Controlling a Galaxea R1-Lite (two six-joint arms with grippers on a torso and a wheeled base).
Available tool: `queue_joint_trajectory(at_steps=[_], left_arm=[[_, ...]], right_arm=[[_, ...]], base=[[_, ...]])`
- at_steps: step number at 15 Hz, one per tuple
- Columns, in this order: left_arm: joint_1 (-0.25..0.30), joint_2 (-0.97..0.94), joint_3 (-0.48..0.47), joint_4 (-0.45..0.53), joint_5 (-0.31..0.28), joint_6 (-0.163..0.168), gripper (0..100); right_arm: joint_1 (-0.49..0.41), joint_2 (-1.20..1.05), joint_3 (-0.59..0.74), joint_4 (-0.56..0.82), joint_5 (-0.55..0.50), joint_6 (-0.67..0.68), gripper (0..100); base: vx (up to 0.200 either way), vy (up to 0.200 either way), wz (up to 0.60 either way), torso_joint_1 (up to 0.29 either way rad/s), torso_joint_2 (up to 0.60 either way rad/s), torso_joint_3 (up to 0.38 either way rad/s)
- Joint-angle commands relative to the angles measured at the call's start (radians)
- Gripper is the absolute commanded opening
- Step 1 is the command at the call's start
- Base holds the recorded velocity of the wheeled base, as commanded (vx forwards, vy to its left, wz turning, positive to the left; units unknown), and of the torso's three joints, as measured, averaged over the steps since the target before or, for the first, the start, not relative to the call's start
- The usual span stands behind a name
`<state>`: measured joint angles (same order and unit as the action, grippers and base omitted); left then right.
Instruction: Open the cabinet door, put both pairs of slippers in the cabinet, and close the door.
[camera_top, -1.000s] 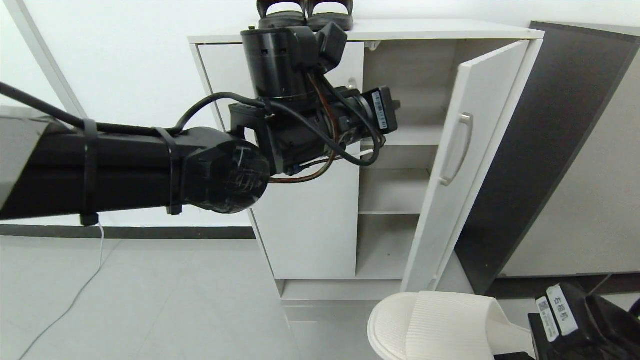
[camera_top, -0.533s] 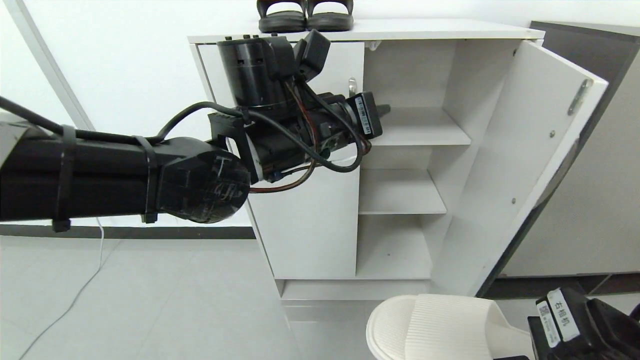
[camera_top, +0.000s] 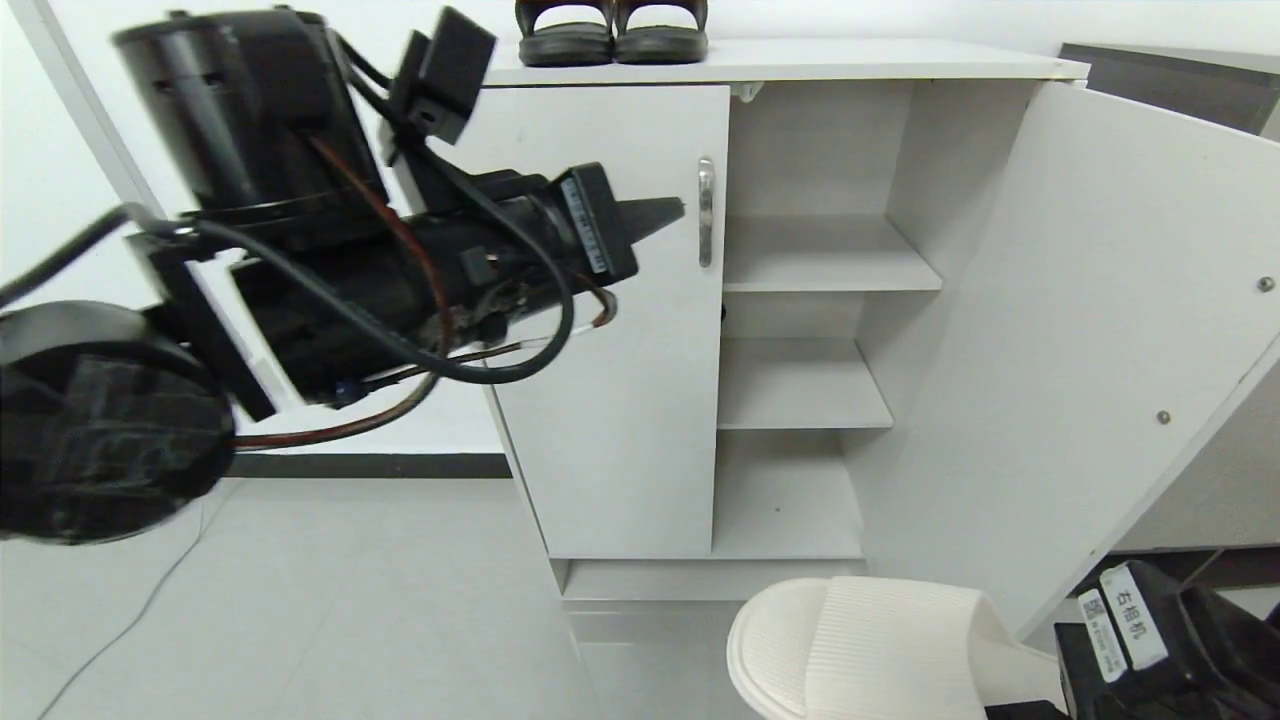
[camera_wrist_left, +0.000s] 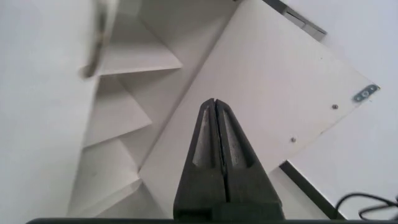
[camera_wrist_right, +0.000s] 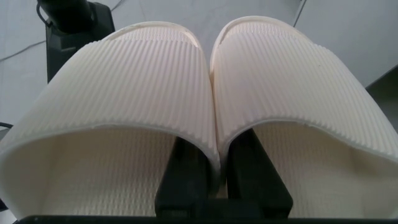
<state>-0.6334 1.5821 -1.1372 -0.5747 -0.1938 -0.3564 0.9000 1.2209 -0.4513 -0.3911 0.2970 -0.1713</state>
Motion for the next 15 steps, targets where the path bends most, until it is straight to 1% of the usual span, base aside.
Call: queue_joint_trajectory(at_steps=[1,2,3,4,5,6,7,8,9,10,11,12,13,14,15], left_arm=[[0.095,-0.358,0.214,0.088,0.002,0.000,0],[0.121,-0.450,0.266,0.130,0.002,0.004,0],[0.156,-0.599,0.336,0.193,0.002,0.007,0],[0.187,-0.718,0.378,0.253,0.004,0.008,0],[0.236,-0.849,0.390,0.349,0.024,0.008,0],[0.270,-0.919,0.392,0.440,0.048,0.008,0],[0.325,-1.021,0.395,0.619,0.103,0.028,0],[0.325,-1.021,0.395,0.619,0.103,0.028,0],[0.370,-1.171,0.430,0.782,0.151,0.117,0],[0.442,-1.265,0.502,0.825,0.182,0.205,0],[0.500,-1.298,0.559,0.828,0.206,0.240,0],[0.633,-1.372,0.688,0.820,0.254,0.332,0],[0.678,-1.415,0.735,0.812,0.249,0.369,0],[0.719,-1.487,0.823,0.800,0.237,0.389,0],[0.721,-1.495,0.906,0.751,0.234,0.386,0]], right_arm=[[0.000,0.000,0.000,-0.002,0.001,0.001,0],[-0.001,0.000,-0.001,-0.005,0.001,0.001,0],[-0.001,0.002,-0.003,-0.017,0.001,0.004,0],[-0.001,0.002,-0.003,-0.025,-0.001,0.004,0],[-0.003,0.002,-0.001,-0.032,-0.002,0.004,0],[-0.004,0.002,-0.001,-0.032,-0.002,0.004,0],[-0.006,0.005,-0.001,-0.032,-0.004,0.006,0],[-0.006,0.005,-0.001,-0.032,-0.004,0.006,0],[-0.009,0.005,0.000,-0.032,-0.004,0.006,0],[-0.013,0.005,-0.001,-0.032,-0.004,0.006,0],[-0.015,0.006,-0.001,-0.032,-0.004,0.006,0],[-0.023,0.009,-0.001,-0.032,-0.004,0.006,0],[-0.027,0.009,-0.001,-0.032,-0.004,0.006,0],[-0.043,0.009,-0.001,-0.031,-0.004,0.006,0],[-0.047,0.009,-0.001,-0.032,-0.004,0.006,0]], base=[[0.000,0.000,0.00,0.000,0.00,0.000],[0.000,0.000,0.00,0.000,0.00,0.000],[0.000,0.000,0.00,0.000,0.00,0.000],[0.000,0.000,0.00,0.000,0.00,0.000],[0.000,0.000,0.00,0.000,0.00,0.000],[0.000,0.000,0.00,0.000,0.00,0.000],[0.000,0.000,0.00,0.000,0.00,0.000],[0.000,0.000,0.00,0.000,0.00,0.000],[0.000,0.000,0.00,0.000,0.00,0.000],[0.000,0.000,0.00,0.000,0.00,0.000],[0.000,0.000,0.00,0.000,0.00,0.000],[0.000,0.000,0.00,0.000,0.00,0.000],[0.000,0.000,0.00,0.000,0.00,0.000],[0.000,0.000,0.00,0.000,0.00,0.000],[0.000,0.000,0.00,0.000,0.00,0.000]])
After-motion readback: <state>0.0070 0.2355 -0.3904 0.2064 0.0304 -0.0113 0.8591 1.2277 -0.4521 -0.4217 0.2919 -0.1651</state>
